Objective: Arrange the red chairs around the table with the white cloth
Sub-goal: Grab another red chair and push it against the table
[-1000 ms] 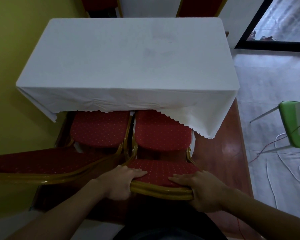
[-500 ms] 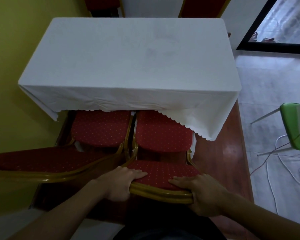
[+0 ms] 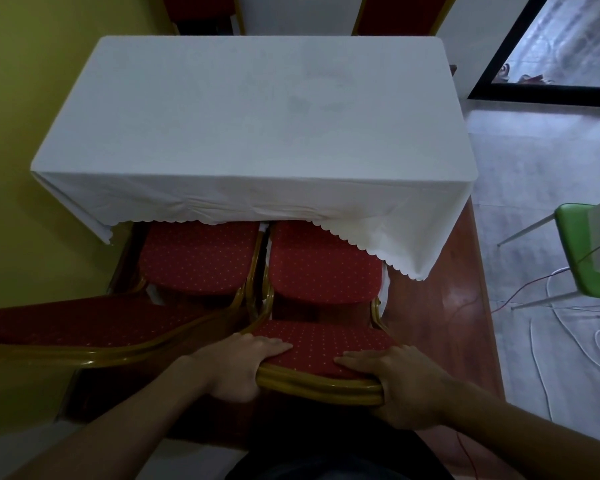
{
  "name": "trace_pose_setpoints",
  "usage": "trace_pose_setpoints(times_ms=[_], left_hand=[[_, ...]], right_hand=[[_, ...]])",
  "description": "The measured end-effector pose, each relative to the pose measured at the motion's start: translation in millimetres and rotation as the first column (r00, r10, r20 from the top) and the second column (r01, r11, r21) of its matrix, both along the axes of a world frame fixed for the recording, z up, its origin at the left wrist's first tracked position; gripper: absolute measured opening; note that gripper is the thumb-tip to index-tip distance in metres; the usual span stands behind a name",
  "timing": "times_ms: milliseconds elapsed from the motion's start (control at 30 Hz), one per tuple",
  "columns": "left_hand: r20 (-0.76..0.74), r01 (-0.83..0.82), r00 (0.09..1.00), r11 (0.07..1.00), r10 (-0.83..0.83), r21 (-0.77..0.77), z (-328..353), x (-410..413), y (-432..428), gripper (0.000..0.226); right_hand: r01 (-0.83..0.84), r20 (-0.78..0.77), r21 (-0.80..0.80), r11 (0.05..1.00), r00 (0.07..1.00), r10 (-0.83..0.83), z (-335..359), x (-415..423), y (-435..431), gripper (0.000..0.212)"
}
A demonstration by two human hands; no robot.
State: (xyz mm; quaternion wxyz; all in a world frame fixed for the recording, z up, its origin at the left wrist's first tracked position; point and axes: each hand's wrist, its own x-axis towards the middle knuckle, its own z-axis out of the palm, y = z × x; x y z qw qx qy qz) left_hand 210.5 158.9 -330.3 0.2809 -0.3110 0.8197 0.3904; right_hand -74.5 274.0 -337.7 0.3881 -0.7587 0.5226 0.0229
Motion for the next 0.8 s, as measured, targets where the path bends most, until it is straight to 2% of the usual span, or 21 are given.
trace_pose_setpoints(times_ms=[133,233,333,400,500,667,800], left_hand=[[0.091,-0.042,0.995,0.991,0.030,0.129,11,-1,-10,0.105],[0.154,-0.162,0.979,0.970,0.134,0.183,15,-3,-19,0.099],[0.060,-0.257,0.966,0.951,0.250,0.170,16,-10,-29,0.087],[0.052,-0.249,0.968,0.966,0.246,0.065,19,-19,-38,0.083],[0.068,-0.224,0.970,0.967,0.233,-0.123,25,-36,-55,0.083],[-0.024,-0.250,0.967,0.922,0.255,-0.295,45,-79,-93,0.079],[-0.053,-0.214,0.975,0.859,0.214,-0.464,71,-128,-125,0.078]], right_hand=[[-0.062,0.044,0.066,0.996,0.997,0.059,6,-4,-7,0.088],[-0.049,0.116,0.142,0.989,0.993,0.033,17,-8,-19,0.084],[-0.021,0.106,0.128,0.992,0.994,0.007,24,-15,-36,0.069],[0.032,0.067,0.093,0.995,0.997,-0.038,26,-21,-49,0.066],[0.121,-0.060,0.029,0.992,0.991,-0.119,34,-30,-70,0.076],[0.233,-0.198,-0.052,0.971,0.951,-0.238,46,-58,-114,0.096],[0.312,-0.251,-0.117,0.943,0.909,-0.332,65,-92,-154,0.098]])
